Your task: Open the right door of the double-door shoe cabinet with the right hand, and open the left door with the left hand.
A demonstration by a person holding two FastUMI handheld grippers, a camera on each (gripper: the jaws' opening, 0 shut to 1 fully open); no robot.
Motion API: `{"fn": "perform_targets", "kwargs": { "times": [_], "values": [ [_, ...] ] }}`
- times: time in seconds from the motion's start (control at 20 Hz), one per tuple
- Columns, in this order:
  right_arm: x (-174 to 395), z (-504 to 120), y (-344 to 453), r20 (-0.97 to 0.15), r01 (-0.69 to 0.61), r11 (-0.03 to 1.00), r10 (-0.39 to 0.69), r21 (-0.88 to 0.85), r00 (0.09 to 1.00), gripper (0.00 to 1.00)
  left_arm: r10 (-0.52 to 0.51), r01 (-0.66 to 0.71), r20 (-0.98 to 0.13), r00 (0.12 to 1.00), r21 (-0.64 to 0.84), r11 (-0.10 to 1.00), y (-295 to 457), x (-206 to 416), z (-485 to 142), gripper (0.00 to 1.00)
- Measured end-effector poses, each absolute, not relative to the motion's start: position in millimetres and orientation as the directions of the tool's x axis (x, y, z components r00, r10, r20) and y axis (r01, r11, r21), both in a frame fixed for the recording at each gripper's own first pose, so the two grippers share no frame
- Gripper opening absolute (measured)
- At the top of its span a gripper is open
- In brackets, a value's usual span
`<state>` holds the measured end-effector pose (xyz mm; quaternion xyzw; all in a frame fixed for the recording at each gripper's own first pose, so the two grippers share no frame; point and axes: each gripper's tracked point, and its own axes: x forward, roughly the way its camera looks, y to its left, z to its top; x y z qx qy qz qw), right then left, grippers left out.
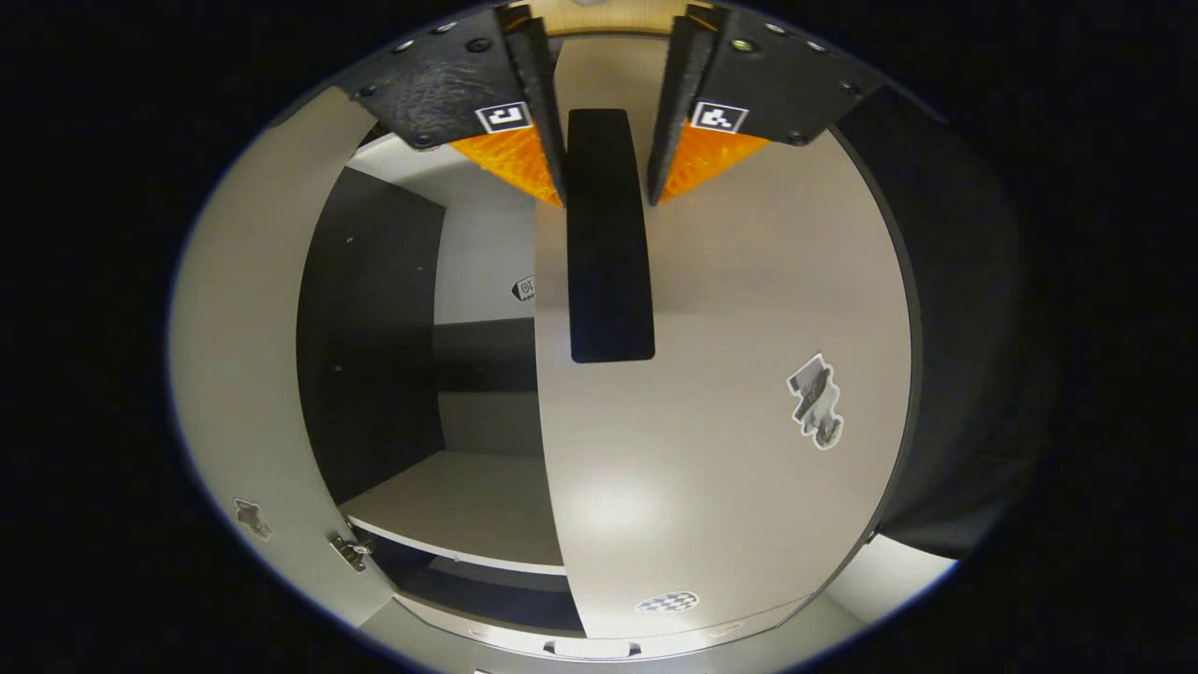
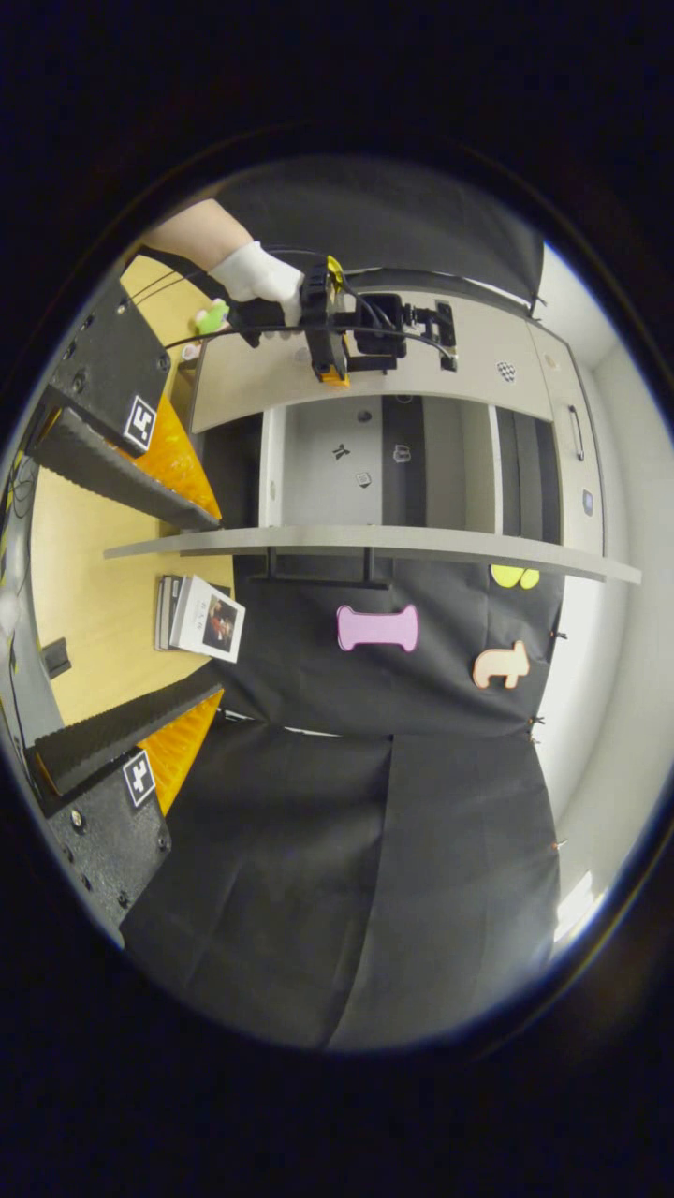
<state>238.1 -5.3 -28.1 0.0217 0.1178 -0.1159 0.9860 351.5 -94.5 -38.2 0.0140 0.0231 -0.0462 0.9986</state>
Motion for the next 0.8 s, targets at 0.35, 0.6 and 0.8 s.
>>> {"fn": "perform_targets", "kwargs": {
  "times": [0.35,0.6,0.8],
  "values": [
    [239,-22,1,-0.214,0.2,0.98,-0.193,0.013,0.957,1.0,-0.079,0.078,-0.078,0.994,-0.014,0.997,-94,352,-39,0.12],
    [235,-22,0,-0.207,0.191,0.982,-0.186,0.003,0.96,1.0,-0.095,0.093,-0.092,0.991,-0.024,0.995,-93,345,-40,0.05],
    [232,-22,3,-0.203,0.177,0.984,-0.171,0.009,0.964,1.0,-0.111,0.11,-0.093,0.989,-0.02,0.994,-93,335,-39,0.05]
  ]
}}
